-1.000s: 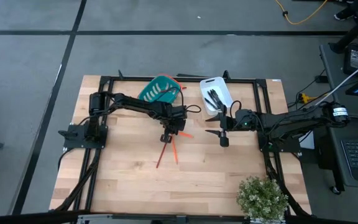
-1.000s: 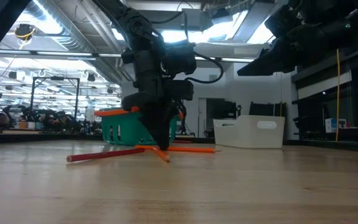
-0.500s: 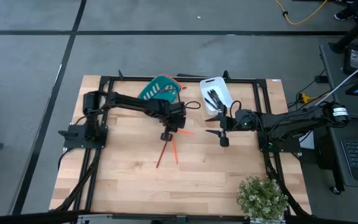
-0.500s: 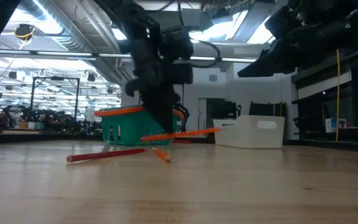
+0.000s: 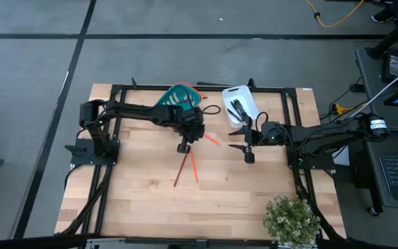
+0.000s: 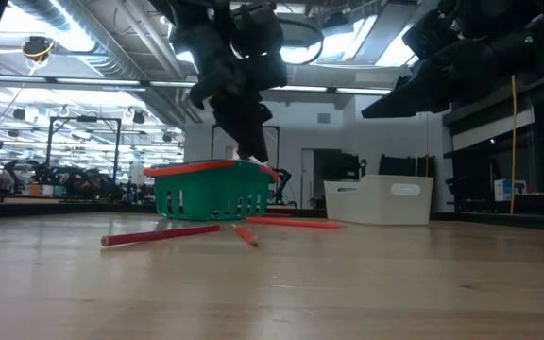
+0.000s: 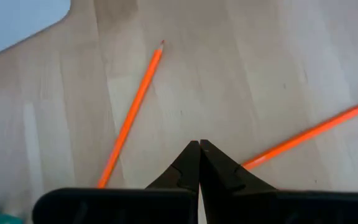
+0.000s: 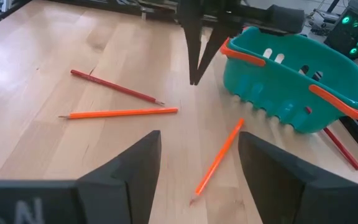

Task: Sort pens & pencils
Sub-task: Put the orange pencil into the blue bin

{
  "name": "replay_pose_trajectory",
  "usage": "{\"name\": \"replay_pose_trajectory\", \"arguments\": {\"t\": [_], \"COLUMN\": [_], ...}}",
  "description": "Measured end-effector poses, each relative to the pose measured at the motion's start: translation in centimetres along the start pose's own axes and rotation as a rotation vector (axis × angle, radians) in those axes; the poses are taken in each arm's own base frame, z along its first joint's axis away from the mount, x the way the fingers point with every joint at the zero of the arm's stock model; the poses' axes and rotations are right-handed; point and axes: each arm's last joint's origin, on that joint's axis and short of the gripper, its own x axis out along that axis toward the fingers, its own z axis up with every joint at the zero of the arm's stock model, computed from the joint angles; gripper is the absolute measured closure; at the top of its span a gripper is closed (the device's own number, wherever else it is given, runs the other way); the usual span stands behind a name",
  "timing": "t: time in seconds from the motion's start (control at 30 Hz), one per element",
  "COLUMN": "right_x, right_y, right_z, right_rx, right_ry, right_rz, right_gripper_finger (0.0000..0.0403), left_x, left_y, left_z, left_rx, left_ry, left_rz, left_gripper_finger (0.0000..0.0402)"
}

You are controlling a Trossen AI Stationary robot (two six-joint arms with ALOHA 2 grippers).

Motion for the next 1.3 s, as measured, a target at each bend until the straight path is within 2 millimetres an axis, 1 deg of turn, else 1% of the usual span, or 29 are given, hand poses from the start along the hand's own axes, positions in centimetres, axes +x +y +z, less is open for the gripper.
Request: {"name": "replay_pose_trajectory", "arguments": {"t": [0.17,0.23,0.37,0.47,0.57,0.83,0.93,1.13,1.3], "right_x": [0.0,0.0,0.0,0.0,0.0,0.0,0.0,0.0,0.0], "right_y": [0.0,0.0,0.0,0.0,0.0,0.0,0.0,-0.2,-0.5], "right_z": [0.0,0.0,0.0,0.0,0.0,0.0,0.0,0.0,-0.1], "right_rx": [0.002,0.002,0.002,0.002,0.001,0.000,-0.001,0.004,0.008], "right_ry": [-0.001,-0.001,-0.003,-0.003,-0.003,-0.002,-0.001,0.002,0.004], "right_rz": [0.001,0.001,0.003,0.003,0.003,0.003,0.003,-0.007,-0.019], "right_gripper_finger": [0.0187,0.0187,0.0187,0.0187,0.0187,0.0187,0.0187,0.0187,0.0187], "left_x": [1.5,2.2,3.3,3.4,3.4,2.9,2.6,2.5,2.9], "left_y": [0.5,0.7,1.0,1.3,1.6,2.5,2.8,3.2,3.2], "left_z": [0.0,0.3,0.2,-0.1,-0.2,0.3,0.7,0.0,-0.3], "left_rx": [0.013,0.033,0.036,0.031,0.053,0.087,0.085,0.088,0.088], "left_ry": [0.017,-0.008,0.010,0.041,0.046,0.074,0.043,0.094,0.123], "left_rz": [0.074,0.090,0.134,0.176,0.189,0.187,0.186,0.169,0.155], "left_gripper_finger": [0.0385,0.0373,0.0340,0.0315,0.0301,0.0302,0.0302,0.0309,0.0317]}}
